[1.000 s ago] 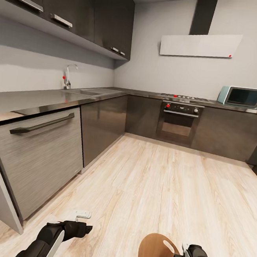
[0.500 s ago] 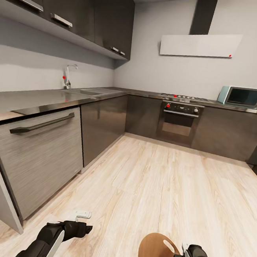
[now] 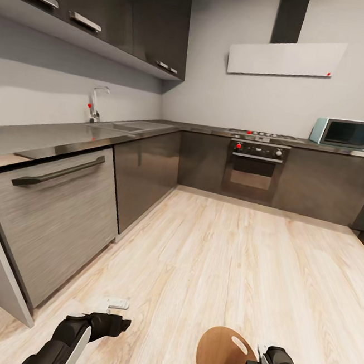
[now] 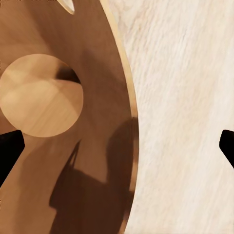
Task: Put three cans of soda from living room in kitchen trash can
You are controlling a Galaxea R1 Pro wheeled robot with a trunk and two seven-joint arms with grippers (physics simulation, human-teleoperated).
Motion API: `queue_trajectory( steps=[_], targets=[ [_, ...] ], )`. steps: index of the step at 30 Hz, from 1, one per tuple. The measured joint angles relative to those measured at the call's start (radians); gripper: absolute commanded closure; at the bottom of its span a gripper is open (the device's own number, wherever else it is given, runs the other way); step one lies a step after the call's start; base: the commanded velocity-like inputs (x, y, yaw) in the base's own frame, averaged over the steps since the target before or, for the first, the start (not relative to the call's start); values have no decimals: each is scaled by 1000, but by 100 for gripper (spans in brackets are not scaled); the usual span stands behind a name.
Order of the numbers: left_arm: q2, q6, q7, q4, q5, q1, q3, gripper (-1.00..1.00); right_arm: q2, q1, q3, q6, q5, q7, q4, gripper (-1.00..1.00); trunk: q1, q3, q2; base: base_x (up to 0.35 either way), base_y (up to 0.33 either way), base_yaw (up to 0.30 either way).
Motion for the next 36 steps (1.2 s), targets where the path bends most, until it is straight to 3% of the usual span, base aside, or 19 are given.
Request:
queue_trajectory(
  steps=[5, 6, 19, 24, 34, 35, 36],
  targets=[
    [0, 0, 0, 0, 1, 0, 0, -100, 0, 0, 0, 0, 0, 0, 0, -100, 0, 0, 0, 0, 0, 0],
    [0, 0, 0, 0, 1, 0, 0, -100, 0, 0, 0, 0, 1, 0, 0, 100, 0, 0, 0, 0, 0, 0],
    [1, -1, -1, -1, 3, 0, 1, -100, 0, -1, 0, 1, 29, -4, -1, 100, 0, 0, 0, 0, 0, 0],
    [1, -50, -2, 0, 1, 0, 0, -100, 1, 0, 1, 0, -5, 2, 0, 100, -2, 15, 1, 0, 0, 0],
    [2, -76, -3, 0, -1, 0, 0, -100, 1, 0, 4, -1, 0, 0, 0, 100, -40, 47, 71, 0, 0, 0],
    [2, -78, -3, 1, -2, 0, 0, -100, -4, 1, 4, -38, -16, -2, 19, 100, -44, 50, 78, 0, 0, 0],
    [2, -78, -3, 1, -2, 0, 0, -100, -4, 1, 4, -52, -3, -3, 11, 100, -48, 53, 85, 0, 0, 0]
  ],
)
